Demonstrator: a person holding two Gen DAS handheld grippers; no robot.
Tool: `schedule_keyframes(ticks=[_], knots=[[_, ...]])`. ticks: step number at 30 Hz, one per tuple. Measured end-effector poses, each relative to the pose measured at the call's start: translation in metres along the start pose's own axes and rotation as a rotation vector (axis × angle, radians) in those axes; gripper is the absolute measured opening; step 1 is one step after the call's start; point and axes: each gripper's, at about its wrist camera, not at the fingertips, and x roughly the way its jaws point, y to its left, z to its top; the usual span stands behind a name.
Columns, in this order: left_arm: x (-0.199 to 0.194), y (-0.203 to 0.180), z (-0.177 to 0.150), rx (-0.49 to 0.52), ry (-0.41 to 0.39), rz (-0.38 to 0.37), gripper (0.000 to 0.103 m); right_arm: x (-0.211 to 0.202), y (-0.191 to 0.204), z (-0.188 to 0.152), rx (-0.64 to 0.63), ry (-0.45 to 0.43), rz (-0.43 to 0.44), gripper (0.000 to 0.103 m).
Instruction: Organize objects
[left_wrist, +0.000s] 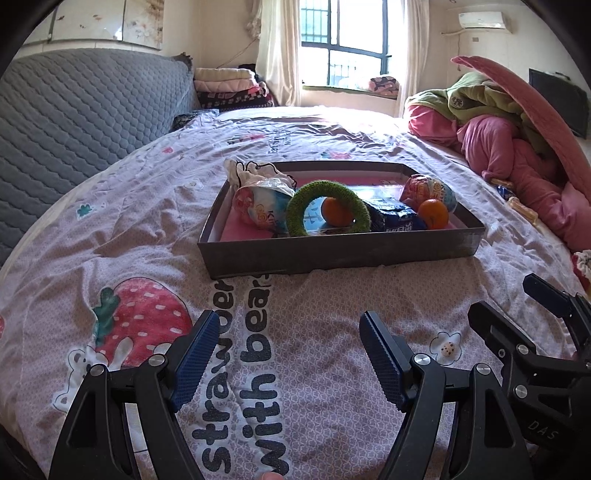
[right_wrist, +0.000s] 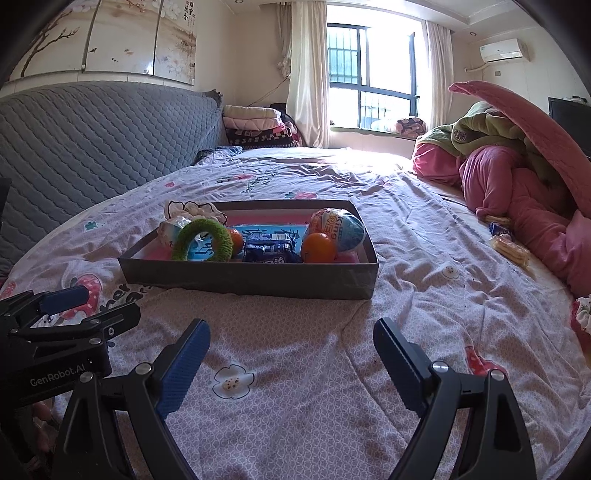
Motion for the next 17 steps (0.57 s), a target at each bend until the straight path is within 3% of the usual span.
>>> schedule_keyframes(ticks=[17], knots=[[0.0099, 0.0044, -0.006, -0.029, 0.021, 0.003, 0.079, 0.0096, -0.0043, -0.0065, 0.018, 0.042, -0.023, 0.09]])
